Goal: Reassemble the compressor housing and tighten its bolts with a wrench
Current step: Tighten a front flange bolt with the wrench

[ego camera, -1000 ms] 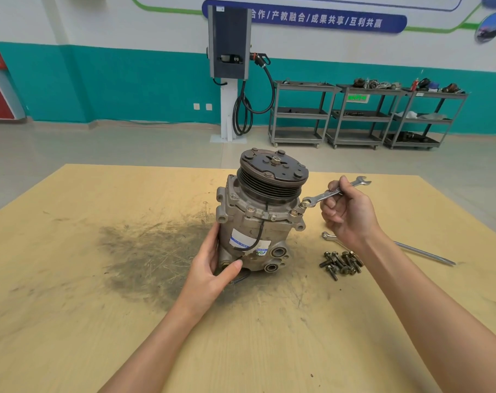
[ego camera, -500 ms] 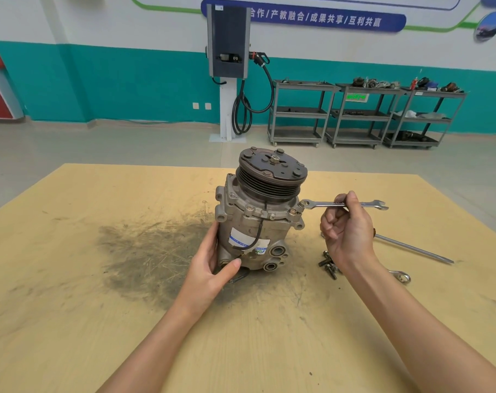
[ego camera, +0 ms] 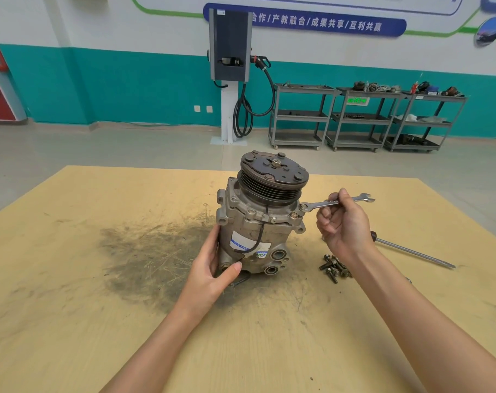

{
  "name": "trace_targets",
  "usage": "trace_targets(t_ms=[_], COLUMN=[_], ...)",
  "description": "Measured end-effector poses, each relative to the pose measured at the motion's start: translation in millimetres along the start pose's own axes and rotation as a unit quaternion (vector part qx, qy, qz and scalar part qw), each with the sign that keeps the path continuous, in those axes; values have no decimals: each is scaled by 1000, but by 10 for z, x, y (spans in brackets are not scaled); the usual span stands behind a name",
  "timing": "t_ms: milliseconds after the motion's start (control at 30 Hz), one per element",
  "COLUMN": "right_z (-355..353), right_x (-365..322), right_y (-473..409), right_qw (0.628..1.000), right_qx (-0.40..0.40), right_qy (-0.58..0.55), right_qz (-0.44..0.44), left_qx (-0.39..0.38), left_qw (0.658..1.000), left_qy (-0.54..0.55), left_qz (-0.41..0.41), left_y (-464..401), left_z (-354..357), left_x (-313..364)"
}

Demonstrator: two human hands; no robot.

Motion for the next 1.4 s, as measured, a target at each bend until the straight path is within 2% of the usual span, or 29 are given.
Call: trace_targets(t_ms=[600, 700, 867, 967, 1400], right_z=[392, 363, 151, 52, 156], right_x=[156, 160, 48, 53, 134], right_y=[-295, -280, -168, -82, -151], right_qw=[987, 990, 999, 1000, 996], right_qx=[-72, -63, -30, -12, -18], right_qy=[57, 46, 13, -11, -4], right_qz=[132, 121, 33, 14, 84], left_qx=[1, 2, 0, -1, 2], left_qw=[1000, 1000, 1000, 1000, 1000], left_qy=[1, 0, 0, -3, -1], left_qz=[-6, -4, -4, -6, -9], left_y=[-4, -3, -9, -11, 1], left_z=[6, 3, 3, 2, 3], left_x=[-1, 0, -17, -30, -21])
Point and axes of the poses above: each hand's wrist, its own y-axis away from the middle knuckle, its own z-axis out of the palm, x = y × z, the point moved 10 cm from there along -y, towards the middle knuckle, and after that the axes turned 9 degrees about z, right-handed, at the moved point
